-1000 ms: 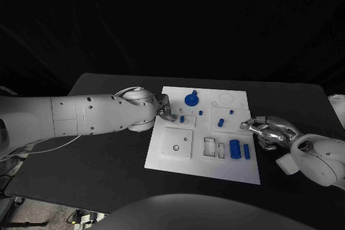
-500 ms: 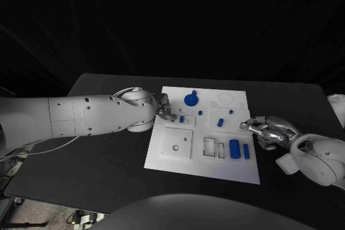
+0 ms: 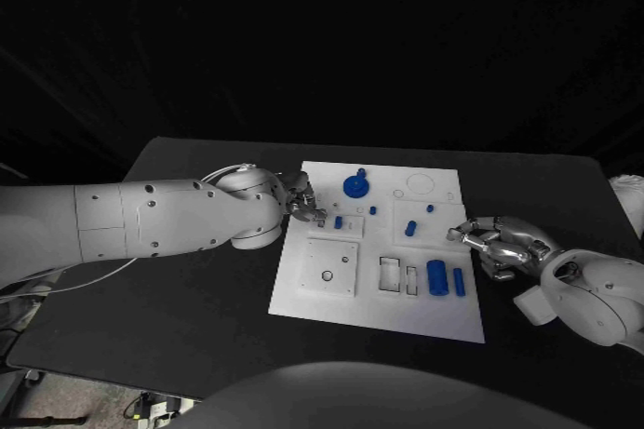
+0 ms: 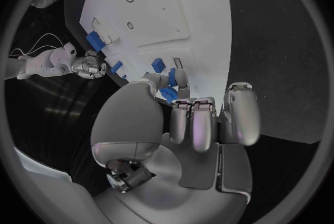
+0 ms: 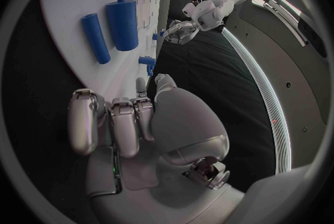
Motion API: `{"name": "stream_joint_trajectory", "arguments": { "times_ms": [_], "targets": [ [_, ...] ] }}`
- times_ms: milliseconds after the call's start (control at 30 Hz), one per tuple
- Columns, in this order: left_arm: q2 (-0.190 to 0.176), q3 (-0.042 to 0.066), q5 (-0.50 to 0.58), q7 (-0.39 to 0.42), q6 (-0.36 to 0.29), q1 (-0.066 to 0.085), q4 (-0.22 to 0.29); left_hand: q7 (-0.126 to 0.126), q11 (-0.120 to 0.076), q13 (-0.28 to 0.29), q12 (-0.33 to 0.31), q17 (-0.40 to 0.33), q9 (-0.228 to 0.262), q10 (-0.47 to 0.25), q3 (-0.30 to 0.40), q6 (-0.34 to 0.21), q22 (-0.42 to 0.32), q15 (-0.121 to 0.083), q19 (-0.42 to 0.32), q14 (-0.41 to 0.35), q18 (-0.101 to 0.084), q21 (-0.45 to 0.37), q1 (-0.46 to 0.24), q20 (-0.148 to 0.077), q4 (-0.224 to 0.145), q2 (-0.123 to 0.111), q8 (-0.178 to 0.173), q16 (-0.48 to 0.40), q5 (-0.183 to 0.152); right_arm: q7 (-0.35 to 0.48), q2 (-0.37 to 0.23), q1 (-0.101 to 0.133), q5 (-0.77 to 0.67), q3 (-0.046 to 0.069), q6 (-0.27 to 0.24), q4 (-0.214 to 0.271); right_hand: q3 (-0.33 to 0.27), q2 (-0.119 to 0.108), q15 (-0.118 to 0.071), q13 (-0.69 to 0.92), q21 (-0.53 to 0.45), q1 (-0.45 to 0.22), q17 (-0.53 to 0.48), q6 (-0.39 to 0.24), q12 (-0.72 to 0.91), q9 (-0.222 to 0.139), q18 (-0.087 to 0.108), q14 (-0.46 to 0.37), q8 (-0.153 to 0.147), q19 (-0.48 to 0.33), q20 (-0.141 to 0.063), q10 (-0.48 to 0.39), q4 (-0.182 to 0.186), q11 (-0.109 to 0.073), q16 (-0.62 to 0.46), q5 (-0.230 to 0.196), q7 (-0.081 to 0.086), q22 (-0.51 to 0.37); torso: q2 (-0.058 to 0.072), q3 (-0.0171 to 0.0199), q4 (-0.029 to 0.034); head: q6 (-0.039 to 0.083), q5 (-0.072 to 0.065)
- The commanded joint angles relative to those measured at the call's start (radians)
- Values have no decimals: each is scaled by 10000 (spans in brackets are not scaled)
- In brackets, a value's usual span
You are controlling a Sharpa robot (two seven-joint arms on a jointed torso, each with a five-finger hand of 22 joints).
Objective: Assemble the parts on the task board
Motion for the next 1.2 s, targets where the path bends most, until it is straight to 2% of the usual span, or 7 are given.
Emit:
{"name": "stream_joint_trajectory", "arguments": {
  "times_ms": [33,433,467,533,600,933,1200],
  "targets": [
    [-35,-6,-163,58,-220,2,132,8,-60,2630,23,2628,8,1076,-1,-88,2069,-67,283,1071,109,34,123,-89,79,22,26,25,-231,43,7,-11,-59,-1,132,-1,60,11,-48,1017,-32,87,2288,9,-65,-13,32,831,-41,-82,6,1574,15,-460,-34,49,10,1891,2,2,-1,2,-2],
    [-166,-20,-899,-701,-317,-2,557,41,-30,2630,23,2628,-9,1076,31,-180,2056,-40,267,1071,118,-16,209,-67,130,219,6,25,-1136,31,10,-11,-59,-1,93,2,60,11,-48,1017,-32,87,2288,9,-65,-13,32,831,-41,-82,6,1574,15,-460,-34,49,10,1891,4,5,-7,2,-11],
    [-182,-21,-936,-780,-337,-4,596,45,-29,2630,23,2628,-14,1076,97,-209,2055,-38,264,1071,120,-24,260,-65,129,252,-2,25,-1414,28,10,-11,-59,-1,88,4,60,11,-48,1017,-32,87,2288,9,-65,-13,32,831,-41,-82,6,1574,15,-460,-34,49,10,1891,5,5,-8,2,-14],
    [-212,-22,-1000,-907,-389,-13,670,52,-26,2630,23,2628,-36,1076,409,-273,2053,-34,263,1071,122,-32,385,-63,145,315,-28,25,-2438,23,9,-11,-60,-1,79,8,60,11,-48,1017,-32,87,2288,9,-65,-13,32,831,-41,-82,6,1574,15,-460,-34,49,10,1891,8,6,-7,2,-23],
    [-234,-23,-1072,-1023,-466,-34,735,69,-14,2630,23,2628,-61,1076,806,-286,2052,-21,263,1071,122,-39,399,-52,160,287,-34,25,-3229,17,10,-11,-61,-1,69,6,64,10,-48,1017,-35,89,2286,7,-65,-13,32,830,-41,-85,6,1574,16,-460,-35,49,11,1889,8,3,0,2,-28],
    [-191,-25,-1255,-1223,-511,-200,782,83,5,2630,23,2628,-72,1076,1096,-281,2043,-11,254,1071,129,-72,307,-36,159,223,-18,25,-3482,13,13,-11,-61,-1,54,1,80,7,-48,1018,-48,96,2275,2,-65,-14,36,825,-44,-94,7,1575,16,-459,-39,49,12,1885,7,-4,0,2,-33],
    [-108,-25,-1297,-1165,-654,-244,756,102,18,2630,23,2628,-77,1076,1207,-273,2042,-3,256,1071,129,-78,139,-29,174,173,-4,25,-3619,12,16,-11,-61,-1,56,0,80,7,-48,1018,-48,96,2275,2,-65,-14,36,825,-44,-94,7,1575,16,-459,-39,49,12,1885,13,-3,3,2,-15]
  ]
}}
